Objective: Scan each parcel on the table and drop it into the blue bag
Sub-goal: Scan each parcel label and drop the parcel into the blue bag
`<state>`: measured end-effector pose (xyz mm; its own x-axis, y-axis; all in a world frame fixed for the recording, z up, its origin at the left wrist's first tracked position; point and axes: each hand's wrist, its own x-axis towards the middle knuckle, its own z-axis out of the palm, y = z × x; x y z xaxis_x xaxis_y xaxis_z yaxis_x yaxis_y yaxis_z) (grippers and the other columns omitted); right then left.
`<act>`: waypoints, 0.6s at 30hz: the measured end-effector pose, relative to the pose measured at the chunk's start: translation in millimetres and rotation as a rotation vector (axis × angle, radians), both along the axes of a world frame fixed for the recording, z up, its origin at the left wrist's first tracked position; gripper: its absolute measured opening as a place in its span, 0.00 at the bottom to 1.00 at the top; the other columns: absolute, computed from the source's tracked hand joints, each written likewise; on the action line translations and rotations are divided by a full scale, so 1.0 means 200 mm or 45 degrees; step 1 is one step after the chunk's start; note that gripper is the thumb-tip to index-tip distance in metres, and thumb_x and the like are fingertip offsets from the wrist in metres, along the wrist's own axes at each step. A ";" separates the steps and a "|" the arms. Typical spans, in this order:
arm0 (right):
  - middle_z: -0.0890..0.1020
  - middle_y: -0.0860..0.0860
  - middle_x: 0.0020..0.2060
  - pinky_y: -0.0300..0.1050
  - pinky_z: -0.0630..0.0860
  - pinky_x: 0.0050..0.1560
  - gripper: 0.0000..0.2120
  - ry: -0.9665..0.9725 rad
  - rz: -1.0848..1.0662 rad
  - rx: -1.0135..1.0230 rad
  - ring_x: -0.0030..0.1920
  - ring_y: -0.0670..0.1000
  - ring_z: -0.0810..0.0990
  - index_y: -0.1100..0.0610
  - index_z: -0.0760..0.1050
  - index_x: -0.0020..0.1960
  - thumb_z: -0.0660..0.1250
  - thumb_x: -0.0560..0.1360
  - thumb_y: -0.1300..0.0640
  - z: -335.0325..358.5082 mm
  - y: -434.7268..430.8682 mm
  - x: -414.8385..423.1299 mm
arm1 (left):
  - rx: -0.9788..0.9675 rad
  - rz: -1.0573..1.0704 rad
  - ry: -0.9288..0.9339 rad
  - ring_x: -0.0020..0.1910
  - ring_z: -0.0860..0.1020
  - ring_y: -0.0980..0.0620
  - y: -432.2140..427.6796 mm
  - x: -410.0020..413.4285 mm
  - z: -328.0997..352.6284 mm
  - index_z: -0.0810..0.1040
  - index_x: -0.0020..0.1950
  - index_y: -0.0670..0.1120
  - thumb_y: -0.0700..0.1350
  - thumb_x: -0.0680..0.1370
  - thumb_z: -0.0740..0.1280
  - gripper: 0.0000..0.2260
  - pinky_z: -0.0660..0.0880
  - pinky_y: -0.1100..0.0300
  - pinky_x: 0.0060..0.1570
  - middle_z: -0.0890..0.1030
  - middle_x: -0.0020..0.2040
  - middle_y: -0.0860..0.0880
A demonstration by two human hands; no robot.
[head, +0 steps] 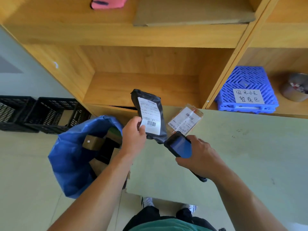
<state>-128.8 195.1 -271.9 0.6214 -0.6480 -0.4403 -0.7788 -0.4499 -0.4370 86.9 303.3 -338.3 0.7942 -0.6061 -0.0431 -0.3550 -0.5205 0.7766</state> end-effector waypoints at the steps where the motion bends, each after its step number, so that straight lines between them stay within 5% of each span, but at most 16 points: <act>1: 0.75 0.46 0.49 0.44 0.73 0.41 0.33 -0.023 0.025 -0.013 0.46 0.48 0.76 0.46 0.65 0.67 0.71 0.67 0.38 0.00 0.03 0.05 | 0.010 0.025 0.001 0.60 0.82 0.48 0.05 0.04 0.01 0.75 0.56 0.50 0.40 0.81 0.63 0.07 0.83 0.46 0.51 0.83 0.62 0.48; 5: 0.76 0.47 0.54 0.49 0.80 0.48 0.36 -0.086 0.112 0.013 0.48 0.49 0.77 0.44 0.64 0.68 0.71 0.65 0.35 0.01 0.14 0.24 | 0.014 0.112 0.018 0.60 0.82 0.48 0.25 0.17 0.01 0.76 0.57 0.48 0.38 0.82 0.64 0.07 0.84 0.48 0.52 0.83 0.63 0.48; 11: 0.73 0.45 0.46 0.46 0.78 0.45 0.34 -0.117 0.223 -0.007 0.45 0.47 0.76 0.48 0.66 0.68 0.73 0.68 0.37 0.02 0.36 0.52 | 0.048 0.246 0.033 0.60 0.82 0.50 0.63 0.41 0.01 0.77 0.62 0.48 0.40 0.83 0.65 0.09 0.84 0.49 0.53 0.82 0.63 0.48; 18: 0.76 0.48 0.51 0.49 0.80 0.47 0.38 -0.108 0.327 0.032 0.48 0.51 0.78 0.48 0.64 0.72 0.73 0.68 0.37 0.01 0.54 0.78 | 0.086 0.434 -0.023 0.55 0.83 0.45 0.93 0.64 0.01 0.78 0.63 0.42 0.38 0.83 0.64 0.10 0.83 0.50 0.52 0.84 0.60 0.44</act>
